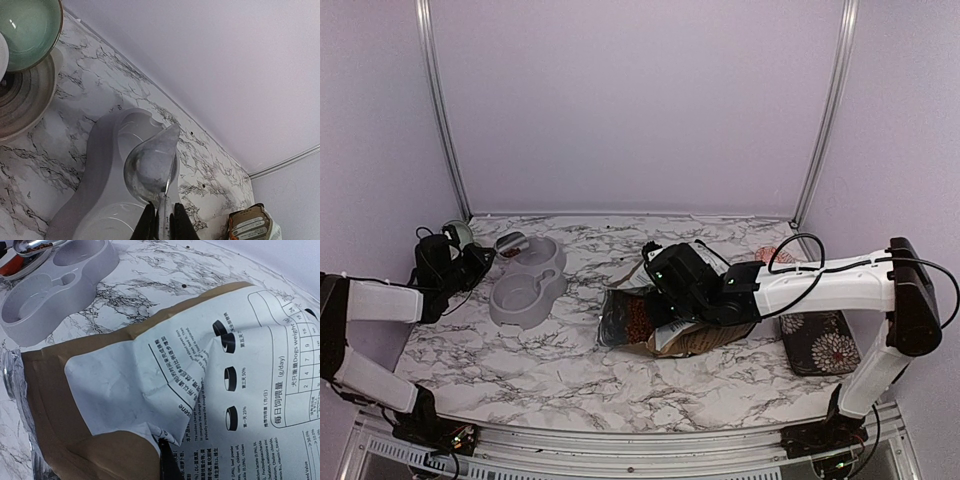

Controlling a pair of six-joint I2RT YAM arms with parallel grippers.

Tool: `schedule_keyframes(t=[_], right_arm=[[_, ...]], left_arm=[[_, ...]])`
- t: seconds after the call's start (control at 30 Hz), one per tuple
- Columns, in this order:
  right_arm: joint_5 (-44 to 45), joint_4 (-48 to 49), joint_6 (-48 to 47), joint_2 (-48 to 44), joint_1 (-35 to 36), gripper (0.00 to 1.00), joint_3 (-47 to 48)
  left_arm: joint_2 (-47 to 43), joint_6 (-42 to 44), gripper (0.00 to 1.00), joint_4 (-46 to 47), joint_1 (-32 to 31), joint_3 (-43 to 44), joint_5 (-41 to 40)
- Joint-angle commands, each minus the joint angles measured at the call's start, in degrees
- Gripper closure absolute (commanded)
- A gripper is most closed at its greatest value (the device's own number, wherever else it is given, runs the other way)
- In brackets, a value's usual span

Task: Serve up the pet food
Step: Place the pet food in the pet food bowl.

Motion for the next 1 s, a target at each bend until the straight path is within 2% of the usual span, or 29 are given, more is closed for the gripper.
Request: schedule_keyframes(t=[0.0, 0.47, 0.97], right_arm=[[5.53, -0.44, -0.36, -1.80, -1.93, 1.00, 0.63], [5.08, -0.01, -1.26, -0.76, -1.93, 1.00, 1.63], [5.26, 0.28, -0.33, -2.90, -1.93, 1.00, -0.59]], left_arm=[[1.25, 3.75, 1.00, 2.39, 0.09, 2.88, -2.11], [3.30, 10.05, 1.00, -2.77, -1.18, 5.92, -4.82], [3.63, 17.50, 1.00, -15.20, -8.52, 12.25, -18.47]])
